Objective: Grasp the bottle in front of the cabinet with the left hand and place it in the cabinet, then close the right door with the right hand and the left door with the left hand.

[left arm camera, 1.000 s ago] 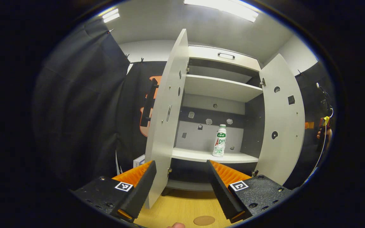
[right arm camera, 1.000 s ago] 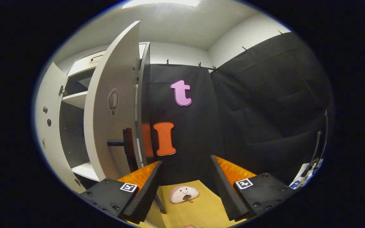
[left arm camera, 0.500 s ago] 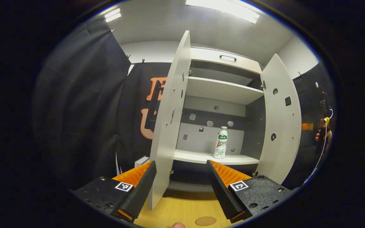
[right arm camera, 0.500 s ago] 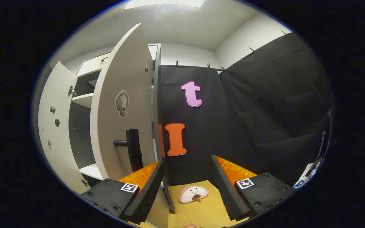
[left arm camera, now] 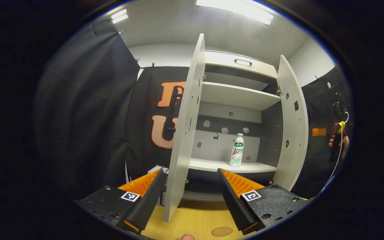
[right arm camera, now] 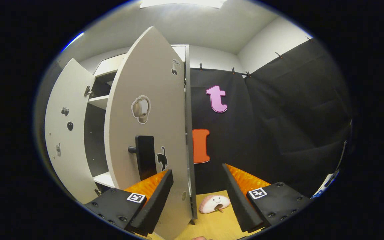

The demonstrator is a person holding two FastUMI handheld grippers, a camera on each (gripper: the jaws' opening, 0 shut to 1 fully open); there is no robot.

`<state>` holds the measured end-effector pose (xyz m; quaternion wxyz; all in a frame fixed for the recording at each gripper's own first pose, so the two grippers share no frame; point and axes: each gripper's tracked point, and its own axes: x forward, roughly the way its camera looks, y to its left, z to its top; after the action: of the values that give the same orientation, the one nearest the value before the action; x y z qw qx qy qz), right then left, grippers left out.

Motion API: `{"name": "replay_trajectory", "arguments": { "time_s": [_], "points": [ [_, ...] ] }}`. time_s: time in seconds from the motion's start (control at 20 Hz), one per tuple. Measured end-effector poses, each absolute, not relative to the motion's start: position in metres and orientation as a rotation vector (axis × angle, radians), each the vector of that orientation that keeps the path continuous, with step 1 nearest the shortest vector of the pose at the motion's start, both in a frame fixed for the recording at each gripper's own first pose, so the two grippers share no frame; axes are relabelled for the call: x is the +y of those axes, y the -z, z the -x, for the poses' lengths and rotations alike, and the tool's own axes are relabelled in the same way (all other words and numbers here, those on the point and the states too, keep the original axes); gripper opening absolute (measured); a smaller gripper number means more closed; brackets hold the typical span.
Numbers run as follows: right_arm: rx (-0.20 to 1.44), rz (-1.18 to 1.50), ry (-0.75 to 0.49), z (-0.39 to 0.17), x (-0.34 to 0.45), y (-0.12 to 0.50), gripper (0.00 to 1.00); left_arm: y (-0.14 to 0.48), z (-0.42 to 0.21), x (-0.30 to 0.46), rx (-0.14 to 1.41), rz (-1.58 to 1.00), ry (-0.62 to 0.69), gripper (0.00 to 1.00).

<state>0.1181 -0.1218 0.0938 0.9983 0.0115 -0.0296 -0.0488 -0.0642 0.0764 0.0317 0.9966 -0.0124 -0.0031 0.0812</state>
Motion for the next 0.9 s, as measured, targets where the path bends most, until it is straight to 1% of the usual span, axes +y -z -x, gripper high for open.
{"name": "replay_trajectory", "arguments": {
  "time_s": [0.2, 0.35, 0.45, 0.5, 0.55, 0.7, 0.9],
  "points": [
    [-0.071, -0.016, 0.049, -0.13, -0.091, -0.093, 0.96, -0.034, 0.068, 0.087, -0.007, 0.031, -0.178, 0.95],
    [-0.035, -0.037, -0.022, -0.148, -0.067, -0.086, 0.97, -0.033, 0.068, 0.092, -0.003, 0.036, -0.183, 0.95],
    [-0.022, -0.048, -0.041, -0.153, -0.061, -0.083, 0.97, -0.033, 0.069, 0.096, -0.005, 0.032, -0.189, 0.96],
    [-0.022, -0.044, -0.05, -0.155, -0.057, -0.083, 1.0, -0.033, 0.071, 0.098, -0.006, 0.03, -0.194, 0.96],
    [-0.023, -0.038, -0.057, -0.157, -0.054, -0.085, 0.96, -0.033, 0.071, 0.1, -0.006, 0.029, -0.198, 0.96],
    [-0.013, -0.021, -0.091, -0.153, -0.031, -0.079, 0.96, -0.031, 0.072, 0.105, -0.003, 0.031, -0.209, 0.95],
    [-0.002, -0.015, -0.131, -0.163, -0.009, -0.076, 0.96, -0.033, 0.073, 0.113, -0.013, 0.035, -0.225, 0.95]
  ]
}}
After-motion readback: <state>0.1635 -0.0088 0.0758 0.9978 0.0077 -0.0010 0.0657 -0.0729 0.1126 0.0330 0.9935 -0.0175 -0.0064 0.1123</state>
